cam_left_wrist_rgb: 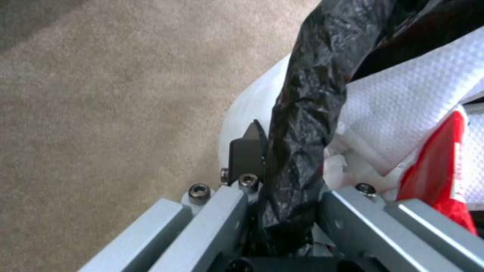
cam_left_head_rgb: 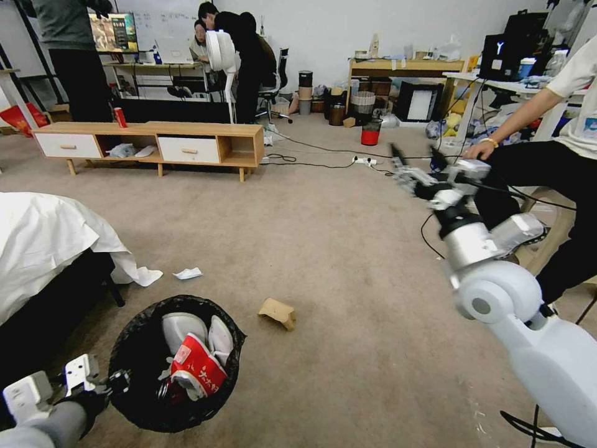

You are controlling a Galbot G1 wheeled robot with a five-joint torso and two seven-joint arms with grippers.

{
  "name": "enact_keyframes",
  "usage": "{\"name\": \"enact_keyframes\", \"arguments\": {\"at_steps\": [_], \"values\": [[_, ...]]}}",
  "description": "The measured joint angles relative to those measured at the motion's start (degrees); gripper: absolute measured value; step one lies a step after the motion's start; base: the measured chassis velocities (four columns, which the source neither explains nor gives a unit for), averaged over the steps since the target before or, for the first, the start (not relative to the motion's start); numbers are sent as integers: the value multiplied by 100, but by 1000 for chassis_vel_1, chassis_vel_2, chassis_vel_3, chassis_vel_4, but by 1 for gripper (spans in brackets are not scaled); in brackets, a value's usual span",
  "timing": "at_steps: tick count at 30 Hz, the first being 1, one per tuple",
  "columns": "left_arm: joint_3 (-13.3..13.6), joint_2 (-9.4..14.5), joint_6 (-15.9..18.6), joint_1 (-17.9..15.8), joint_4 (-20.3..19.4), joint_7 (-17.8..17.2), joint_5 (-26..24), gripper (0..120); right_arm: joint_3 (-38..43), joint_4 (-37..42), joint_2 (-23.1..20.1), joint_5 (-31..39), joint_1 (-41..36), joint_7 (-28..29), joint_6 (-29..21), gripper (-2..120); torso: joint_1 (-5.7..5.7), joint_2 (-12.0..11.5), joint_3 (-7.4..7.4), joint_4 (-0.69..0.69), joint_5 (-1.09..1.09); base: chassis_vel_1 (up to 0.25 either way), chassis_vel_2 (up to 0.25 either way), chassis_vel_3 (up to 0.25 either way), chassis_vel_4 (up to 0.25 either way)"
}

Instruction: Pick up the trash bin and place the garbage on the floor into it.

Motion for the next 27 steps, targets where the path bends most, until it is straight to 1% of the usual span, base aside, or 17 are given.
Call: {"name": "enact_keyframes", "arguments": {"at_steps": [1,2,4,5,6,7,8,9,11,12,15,19,21,27], "values": [[-3,-39,0,7,-39,-5,10,0,240,-1,66,-202,-279,0,77,100,0,0,0,-3,2,0,0,0,0],[-3,-39,0,7,-39,-5,10,0,240,-1,66,-202,-279,0,77,100,0,0,0,-3,2,0,0,0,0],[-5,-92,0,20,-64,-6,30,0,705,51,204,-562,-753,49,172,100,0,0,0,-4,-1,0,0,0,0],[-5,-120,0,20,-68,-4,61,0,916,116,278,-734,-971,79,161,100,0,0,0,-3,2,0,0,0,0],[-5,-120,0,20,-68,-4,61,0,916,116,278,-734,-971,79,161,100,0,0,0,-3,2,0,0,0,0],[-6,-155,0,15,-72,0,113,0,1198,218,377,-933,-1233,105,144,100,0,0,0,-2,1,0,0,0,0],[-6,-155,0,15,-72,0,113,0,1198,218,377,-933,-1233,105,144,100,0,0,0,-2,1,0,0,0,0],[-3,-180,0,12,-85,9,147,0,1387,327,456,-1055,-1444,106,125,100,0,0,0,-1,-3,0,0,0,0],[15,-234,0,11,-111,34,192,0,1736,548,648,-1353,-1901,89,118,100,0,0,0,-3,1,0,0,0,0],[15,-234,0,11,-111,34,192,0,1736,548,648,-1353,-1901,89,118,100,0,0,0,-3,1,0,0,0,0],[33,-320,0,10,-123,96,364,0,1952,818,858,-1618,-2404,-14,155,100,0,0,0,-2,-1,0,0,0,0],[44,-372,0,15,-129,131,475,0,2014,930,1000,-1742,-2627,-56,181,100,0,1,0,-1,-1,0,0,0,0],[49,-453,0,10,-140,145,558,0,1980,961,1180,-1922,-2848,-119,266,100,0,1,0,-2,0,0,0,0,0],[4,-528,0,45,-173,145,585,0,1801,961,1389,-2095,-2962,-190,345,100,0,1,0,-1,-1,0,0,0,0]]}}
